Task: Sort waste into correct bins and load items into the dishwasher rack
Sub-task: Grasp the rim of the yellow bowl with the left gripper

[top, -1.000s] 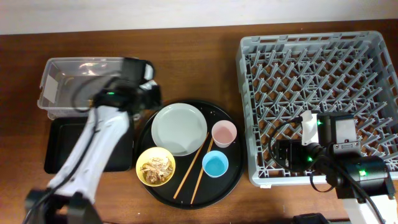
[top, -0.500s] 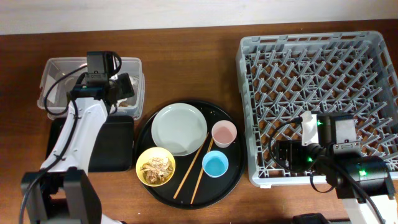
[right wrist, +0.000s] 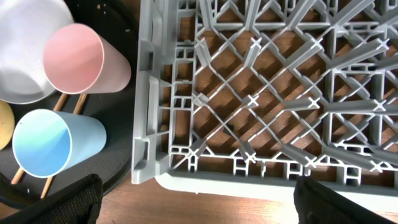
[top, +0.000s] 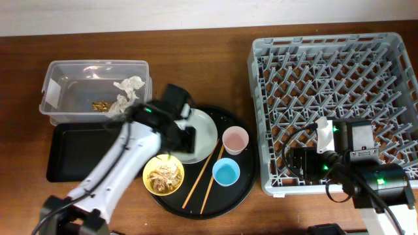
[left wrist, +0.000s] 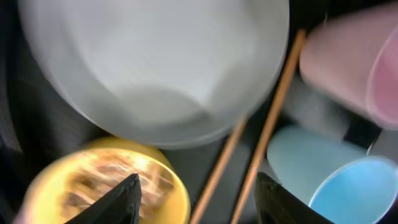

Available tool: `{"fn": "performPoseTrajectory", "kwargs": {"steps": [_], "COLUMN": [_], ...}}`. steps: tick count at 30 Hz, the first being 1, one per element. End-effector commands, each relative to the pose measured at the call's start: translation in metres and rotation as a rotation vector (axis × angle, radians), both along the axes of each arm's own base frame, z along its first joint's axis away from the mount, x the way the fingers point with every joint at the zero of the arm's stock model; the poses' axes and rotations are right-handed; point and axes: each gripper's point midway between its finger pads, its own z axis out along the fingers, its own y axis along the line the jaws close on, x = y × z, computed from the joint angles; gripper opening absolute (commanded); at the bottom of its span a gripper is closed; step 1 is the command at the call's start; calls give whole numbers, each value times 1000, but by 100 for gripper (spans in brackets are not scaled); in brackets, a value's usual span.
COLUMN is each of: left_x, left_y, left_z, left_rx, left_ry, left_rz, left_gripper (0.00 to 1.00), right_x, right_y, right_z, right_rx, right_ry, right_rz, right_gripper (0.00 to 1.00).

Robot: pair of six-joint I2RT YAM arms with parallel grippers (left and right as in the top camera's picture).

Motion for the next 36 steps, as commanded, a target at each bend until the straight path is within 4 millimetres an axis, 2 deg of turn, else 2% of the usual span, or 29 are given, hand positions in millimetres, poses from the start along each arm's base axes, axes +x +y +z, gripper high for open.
{"fn": "performPoseTrajectory", "kwargs": {"steps": [1, 5, 11, 14, 19, 22, 26, 30, 36], "left_x": [-33, -47, -49, -51, -56, -58, -61, -62, -35], "left_y": [-5, -1, 1, 3, 9, 10, 10, 13, 15], "left_z": [-29, -47, -72, -78, -84, -85, -85, -70, -16], "left_rx": [41, 59, 45, 47, 70, 73, 75, 92, 82], "left_ry": [114, 150, 126, 124, 131, 136, 147, 162, 14], "left_rz": [68, 93, 92, 93, 95, 95, 95, 94, 57], "left_gripper": [56, 52, 41, 36, 18, 1, 0, 0, 0], "right_x": [1, 1, 1, 1, 1, 1, 1, 1, 1], "right_y": [2, 2, 2, 2, 2, 2, 2, 2, 2], "right_z": [7, 7, 7, 6, 6, 6, 6, 6, 6], "right_rx": [11, 11, 11, 11, 11, 11, 10, 10, 10], "right_ry": [-12, -12, -12, -12, -12, -12, -11, -10, -9], "right_rz": [-2, -2, -2, -2, -2, -2, -2, -2, -3], "right_gripper": [99, 99, 99, 99, 99, 99, 99, 99, 99]}}
